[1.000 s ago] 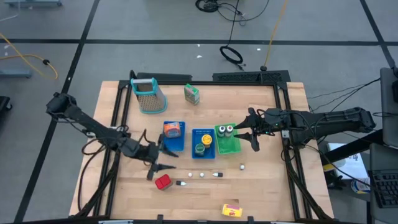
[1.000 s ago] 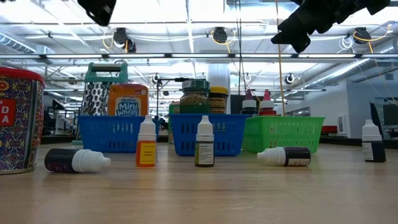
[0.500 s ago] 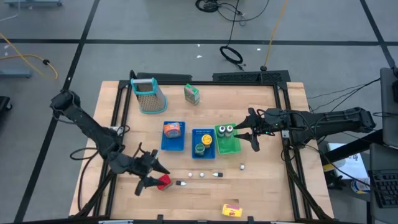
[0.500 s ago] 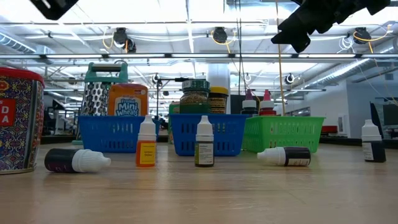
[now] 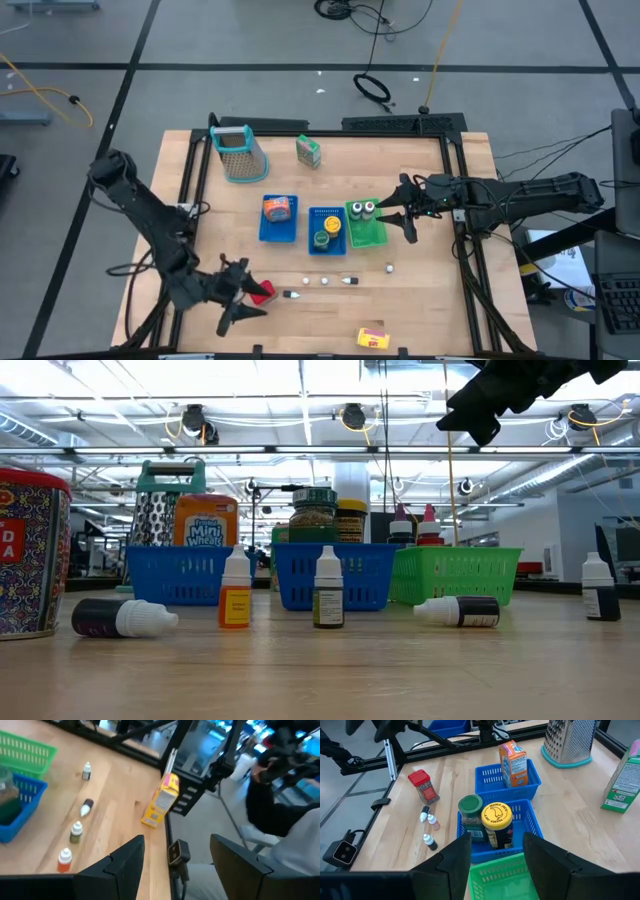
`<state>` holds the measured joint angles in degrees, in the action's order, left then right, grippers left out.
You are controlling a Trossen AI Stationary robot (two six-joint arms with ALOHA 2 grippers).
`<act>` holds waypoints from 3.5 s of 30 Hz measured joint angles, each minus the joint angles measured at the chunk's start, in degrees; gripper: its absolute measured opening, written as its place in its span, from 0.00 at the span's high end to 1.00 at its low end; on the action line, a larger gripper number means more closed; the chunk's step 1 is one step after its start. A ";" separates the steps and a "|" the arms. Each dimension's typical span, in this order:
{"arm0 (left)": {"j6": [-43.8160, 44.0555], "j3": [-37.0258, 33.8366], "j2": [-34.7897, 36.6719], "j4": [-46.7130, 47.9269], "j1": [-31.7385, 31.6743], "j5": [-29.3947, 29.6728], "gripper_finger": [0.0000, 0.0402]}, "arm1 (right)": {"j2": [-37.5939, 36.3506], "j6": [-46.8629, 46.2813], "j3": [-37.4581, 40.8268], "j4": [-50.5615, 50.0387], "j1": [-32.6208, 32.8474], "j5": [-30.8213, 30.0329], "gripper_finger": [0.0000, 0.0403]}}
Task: Pick & Place Kitchen Items
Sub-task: Put the red spice can into the right blue bin
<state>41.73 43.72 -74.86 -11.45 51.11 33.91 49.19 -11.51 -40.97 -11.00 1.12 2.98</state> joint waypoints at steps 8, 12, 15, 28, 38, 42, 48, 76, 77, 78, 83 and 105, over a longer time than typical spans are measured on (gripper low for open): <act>11.30 13.84 -8.45 23.56 1.14 0.48 0.43 | 0.00 -1.09 0.00 0.00 0.01 0.00 0.58; 19.36 18.88 -11.00 36.42 1.14 0.65 0.43 | 0.01 -1.19 0.00 0.00 0.01 0.00 0.58; 24.42 20.88 -12.11 41.87 1.13 -0.91 0.43 | 0.00 -1.29 0.00 0.00 0.01 0.01 0.58; 39.00 22.40 -15.44 55.23 0.94 -12.11 0.43 | 0.02 -0.04 0.00 0.00 0.01 0.00 0.58; 40.04 22.38 -17.91 58.15 -0.98 -16.08 0.43 | 0.00 0.20 0.00 0.00 0.01 0.00 0.58; 40.01 22.38 -17.82 58.07 -1.75 -16.39 0.43 | 0.00 0.20 0.00 0.00 0.01 0.00 0.58; 39.66 21.45 -17.82 58.00 -1.90 -16.50 0.43 | 0.00 0.20 0.00 0.00 0.01 0.00 0.58; 37.69 19.37 -16.17 56.69 -4.34 -18.00 0.28 | 0.01 0.22 0.00 0.00 0.01 0.00 0.58; 37.67 19.37 -16.02 56.75 -4.35 -17.85 0.28 | 0.00 0.21 0.00 0.00 0.01 0.00 0.58; 37.45 19.37 -15.77 56.69 -4.37 -17.63 0.28 | 0.00 0.22 0.00 0.00 0.01 0.00 0.58; 36.83 19.37 -15.52 56.76 -4.39 -17.16 0.28 | 0.02 0.21 0.00 0.00 0.01 0.00 0.58; 30.48 19.37 -18.83 50.90 -7.50 -14.99 0.28 | 0.00 0.22 0.00 -0.01 0.01 -0.01 0.58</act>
<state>72.20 63.09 -93.69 39.45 43.62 18.92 49.19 -11.29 -40.97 -11.02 1.13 2.97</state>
